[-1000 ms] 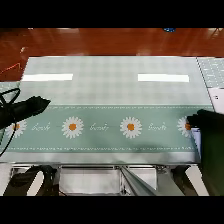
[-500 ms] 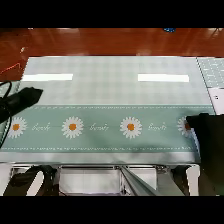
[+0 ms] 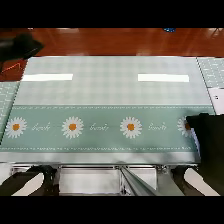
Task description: Fold the shirts.
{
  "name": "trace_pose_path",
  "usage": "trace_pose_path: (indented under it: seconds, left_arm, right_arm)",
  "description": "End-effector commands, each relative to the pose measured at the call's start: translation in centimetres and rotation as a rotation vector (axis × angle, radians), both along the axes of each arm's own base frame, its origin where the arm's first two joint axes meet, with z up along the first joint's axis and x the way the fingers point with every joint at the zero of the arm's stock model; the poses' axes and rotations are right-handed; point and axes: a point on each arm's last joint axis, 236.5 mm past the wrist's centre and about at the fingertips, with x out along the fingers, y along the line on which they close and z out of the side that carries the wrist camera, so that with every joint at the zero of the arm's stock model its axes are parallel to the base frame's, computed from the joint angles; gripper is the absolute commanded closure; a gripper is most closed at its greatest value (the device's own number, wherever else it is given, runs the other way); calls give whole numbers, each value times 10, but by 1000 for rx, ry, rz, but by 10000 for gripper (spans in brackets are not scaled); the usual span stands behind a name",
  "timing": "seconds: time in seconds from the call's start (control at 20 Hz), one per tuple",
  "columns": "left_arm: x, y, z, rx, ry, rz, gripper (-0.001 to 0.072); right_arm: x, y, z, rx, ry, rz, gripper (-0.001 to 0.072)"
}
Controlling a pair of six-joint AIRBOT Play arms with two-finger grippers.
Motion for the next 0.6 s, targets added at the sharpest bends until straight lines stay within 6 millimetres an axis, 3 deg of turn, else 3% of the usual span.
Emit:
trace_pose_path:
  seconds: [0.0, 0.05, 0.1, 0.2, 0.25, 0.35, 0.55]
  left_arm:
    - [1, -62, -37, 131, 136, -224, 689]
    - [-5, -62, -70, 226, 201, -244, 689]
    - [-10, -49, -110, 327, 300, -201, 689]
    - [-25, -13, -173, 439, 471, -96, 688]
    - [-32, -2, -189, 430, 530, -58, 688]
    - [-36, 10, -198, 401, 581, -9, 688]
    - [-39, 12, -197, 404, 589, -8, 688]
  right_arm:
    - [59, 152, -45, -169, 5, 400, 687]
    - [60, 175, -81, -269, 81, 481, 687]
    - [60, 185, -119, -379, 174, 536, 687]
    - [55, 174, -180, -546, 369, 558, 687]
    - [48, 168, -199, -561, 449, 554, 687]
    - [36, 166, -218, -544, 549, 544, 687]
    - [33, 162, -216, -553, 560, 539, 687]
